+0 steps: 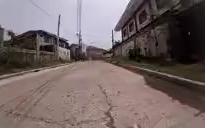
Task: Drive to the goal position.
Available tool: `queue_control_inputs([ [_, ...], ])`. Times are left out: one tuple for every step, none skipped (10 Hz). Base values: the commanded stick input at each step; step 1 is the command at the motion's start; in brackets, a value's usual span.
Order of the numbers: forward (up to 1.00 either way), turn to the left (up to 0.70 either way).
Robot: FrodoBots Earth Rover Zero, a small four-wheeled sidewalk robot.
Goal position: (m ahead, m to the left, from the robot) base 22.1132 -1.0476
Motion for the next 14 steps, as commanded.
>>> queue_control_inputs([
  [0.7, 0.0],
  [0.7, 0.0],
  [0.7, 0.0],
  [0.7, 0.0],
  [0.7, 0.0],
  [0.7, 0.0],
  [0.7, 0.0],
  [0.7, 0.0],
  [0.7, 0.0],
  [0.7, 0.0],
  [0.7, 0.0],
  [0.7, 0.0],
  [0.7, 0.0],
  [0.7, 0.0],
])
